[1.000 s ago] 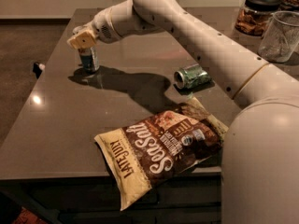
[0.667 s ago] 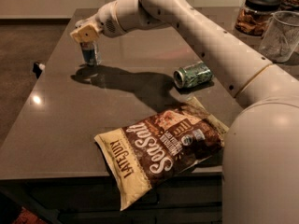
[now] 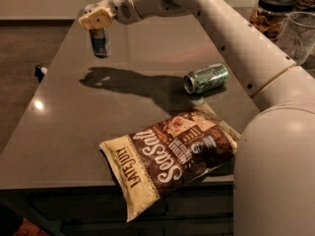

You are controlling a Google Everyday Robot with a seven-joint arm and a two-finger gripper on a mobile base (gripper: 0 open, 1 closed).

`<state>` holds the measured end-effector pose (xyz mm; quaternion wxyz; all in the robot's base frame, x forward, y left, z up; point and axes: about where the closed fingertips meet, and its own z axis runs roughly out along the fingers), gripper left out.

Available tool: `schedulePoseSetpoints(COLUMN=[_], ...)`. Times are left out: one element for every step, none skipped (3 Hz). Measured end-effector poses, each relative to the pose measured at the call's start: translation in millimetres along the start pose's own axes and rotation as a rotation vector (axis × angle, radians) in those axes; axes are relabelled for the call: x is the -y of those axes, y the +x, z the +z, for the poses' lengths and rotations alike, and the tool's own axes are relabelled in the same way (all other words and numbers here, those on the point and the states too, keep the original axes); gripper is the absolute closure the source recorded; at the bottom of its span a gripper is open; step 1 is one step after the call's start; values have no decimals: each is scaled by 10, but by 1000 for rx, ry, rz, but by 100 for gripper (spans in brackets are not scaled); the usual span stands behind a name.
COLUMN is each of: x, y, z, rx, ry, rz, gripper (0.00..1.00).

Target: Pick redbull can

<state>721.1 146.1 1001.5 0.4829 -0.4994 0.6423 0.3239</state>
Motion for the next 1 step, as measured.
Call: schedulePoseSetpoints(x=[0], y=[-3], z=[-1], rx=[0], ry=[0], rz=[0], gripper=[100])
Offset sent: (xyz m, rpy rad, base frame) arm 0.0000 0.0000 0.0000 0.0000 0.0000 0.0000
